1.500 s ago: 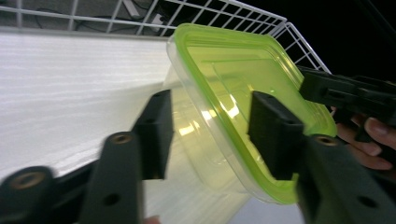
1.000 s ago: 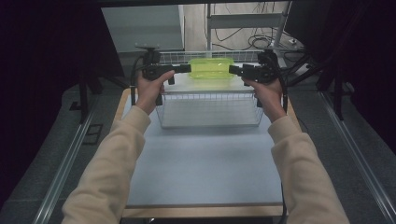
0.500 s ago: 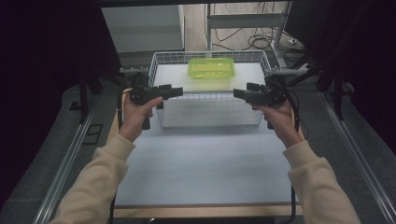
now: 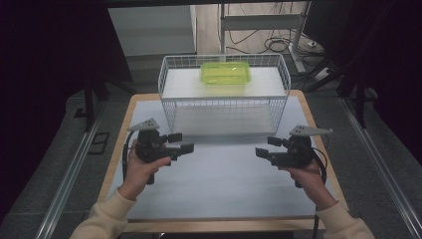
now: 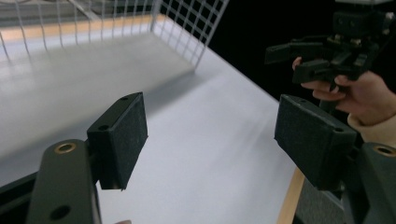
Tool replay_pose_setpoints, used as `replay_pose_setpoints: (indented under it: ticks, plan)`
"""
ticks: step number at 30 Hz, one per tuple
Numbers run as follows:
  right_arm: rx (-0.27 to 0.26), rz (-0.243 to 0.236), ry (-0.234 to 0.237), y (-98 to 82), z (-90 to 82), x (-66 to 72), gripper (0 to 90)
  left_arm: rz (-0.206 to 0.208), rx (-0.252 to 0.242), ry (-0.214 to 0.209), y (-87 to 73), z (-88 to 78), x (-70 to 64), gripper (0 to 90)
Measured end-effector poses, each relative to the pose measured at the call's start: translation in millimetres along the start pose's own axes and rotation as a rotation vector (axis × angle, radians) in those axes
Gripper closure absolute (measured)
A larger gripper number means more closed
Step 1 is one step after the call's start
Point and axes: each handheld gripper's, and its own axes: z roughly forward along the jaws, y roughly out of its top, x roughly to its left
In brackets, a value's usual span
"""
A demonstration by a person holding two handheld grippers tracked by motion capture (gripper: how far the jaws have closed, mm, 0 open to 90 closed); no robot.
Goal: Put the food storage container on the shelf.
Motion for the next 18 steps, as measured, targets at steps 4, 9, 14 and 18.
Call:
replay_pose_setpoints:
  ticks: [4, 9, 14, 18]
  plan:
    - [0.016, 0.023, 0.017, -30.5, 2.5, 2.0, 26.0, 0.022, 0.037, 0.047, -29.7, 7.8, -5.3, 23.8]
    - [0.106, 0.013, 0.010, -64.2, 17.8, 2.5, 26.0, -0.029, 0.096, 0.037, -62.1, 25.2, 1.5, 24.2]
    - [0.108, -0.017, -0.005, -68.4, 22.0, 5.4, 26.1, -0.032, 0.105, 0.033, -63.8, 30.4, 3.5, 24.5]
    - [0.079, -0.044, -0.015, -68.3, 15.5, 5.4, 26.0, -0.031, 0.093, 0.038, -61.5, 31.2, 5.7, 24.6]
